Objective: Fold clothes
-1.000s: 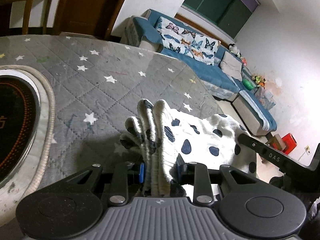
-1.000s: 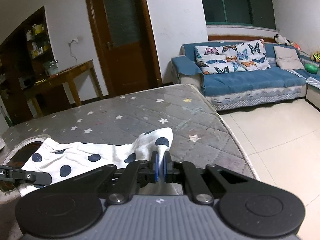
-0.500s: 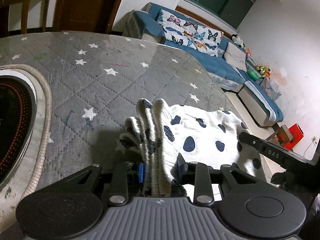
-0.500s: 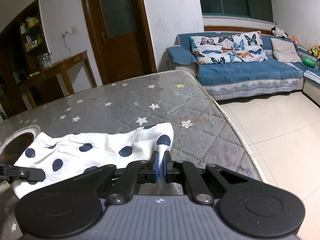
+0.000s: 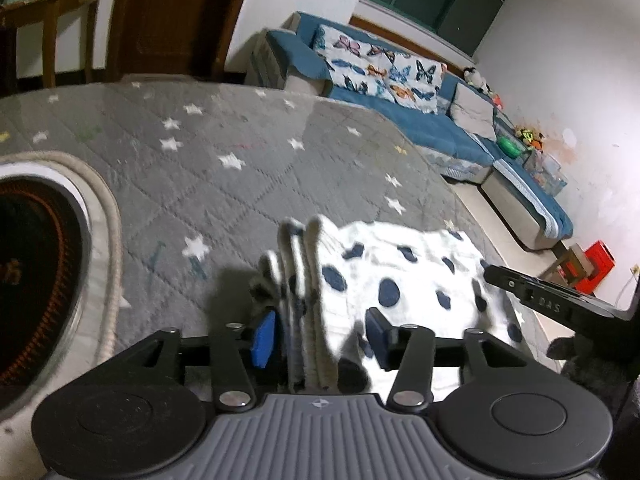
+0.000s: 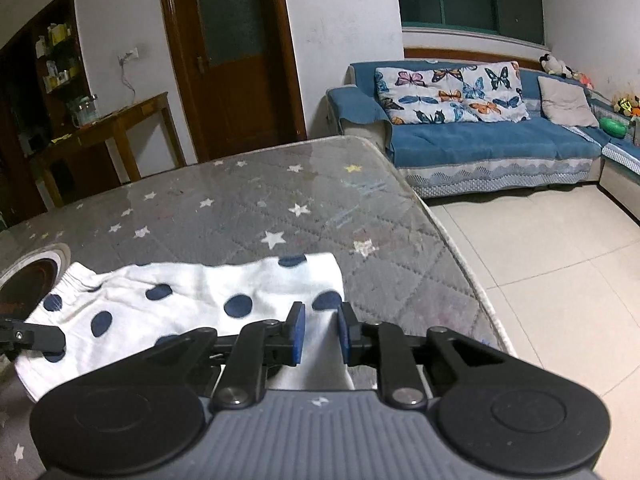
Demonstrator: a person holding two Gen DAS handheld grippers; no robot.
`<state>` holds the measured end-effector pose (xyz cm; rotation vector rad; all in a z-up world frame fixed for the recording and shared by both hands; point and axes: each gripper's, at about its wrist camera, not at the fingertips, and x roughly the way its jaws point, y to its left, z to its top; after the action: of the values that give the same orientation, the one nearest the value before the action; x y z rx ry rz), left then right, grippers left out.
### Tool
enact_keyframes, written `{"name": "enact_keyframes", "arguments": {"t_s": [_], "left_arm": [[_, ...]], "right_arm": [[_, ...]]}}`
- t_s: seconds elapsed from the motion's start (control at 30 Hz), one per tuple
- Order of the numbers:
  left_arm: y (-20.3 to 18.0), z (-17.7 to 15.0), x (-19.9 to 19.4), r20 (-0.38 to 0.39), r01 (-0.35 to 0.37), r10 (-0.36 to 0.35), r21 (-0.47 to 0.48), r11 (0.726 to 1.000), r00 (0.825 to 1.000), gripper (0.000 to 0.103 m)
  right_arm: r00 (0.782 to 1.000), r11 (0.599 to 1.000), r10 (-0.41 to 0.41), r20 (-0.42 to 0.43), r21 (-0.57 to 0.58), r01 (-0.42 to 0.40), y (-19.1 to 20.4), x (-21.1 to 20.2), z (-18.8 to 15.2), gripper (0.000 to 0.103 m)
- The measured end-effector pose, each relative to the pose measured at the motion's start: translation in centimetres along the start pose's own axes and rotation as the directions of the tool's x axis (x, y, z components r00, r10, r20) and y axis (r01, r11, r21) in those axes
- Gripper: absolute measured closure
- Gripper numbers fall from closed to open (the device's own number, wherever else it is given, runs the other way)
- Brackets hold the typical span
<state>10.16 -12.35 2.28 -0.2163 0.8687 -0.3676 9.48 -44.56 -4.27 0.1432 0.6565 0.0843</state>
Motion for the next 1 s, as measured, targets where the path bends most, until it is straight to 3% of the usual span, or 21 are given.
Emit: {"name": "enact_keyframes", "arguments": {"t_s": [0.27, 0.7, 0.87, 1.0], "left_arm": [[-1.2, 2.5, -0.3, 0.076, -0.042, 0.035, 0.089, 0.995, 0.996, 0.044], [-0.7, 3.3, 5.2, 0.004, -0.106, 0.107, 0.130, 0.986, 0.994, 0.044], [0.3, 3.3, 5.5, -0.008, -0.098, 0.099, 0.094, 0.991, 0.995, 0.044], [-0.2, 3.3, 4.6, 0.016, -0.096, 0.094, 0.116, 0.989, 0.995, 0.044]], "right_arm": [[1.000, 1.000, 0.017, -0.006, -0.005, -0.017, 0.5, 0.7, 0.8, 0.085], [0.998, 0.999, 0.039, -0.048, -0.020, -0.040, 1.8, 3.9, 1.6, 0.081], [0.998, 0.999, 0.034, -0.057, -0.024, -0.035, 2.0, 4.5, 1.5, 0.081], [0.997, 0.997, 0.058, -0.047, -0.045, -0.060, 2.7, 3.1, 1.5, 0.080]]}}
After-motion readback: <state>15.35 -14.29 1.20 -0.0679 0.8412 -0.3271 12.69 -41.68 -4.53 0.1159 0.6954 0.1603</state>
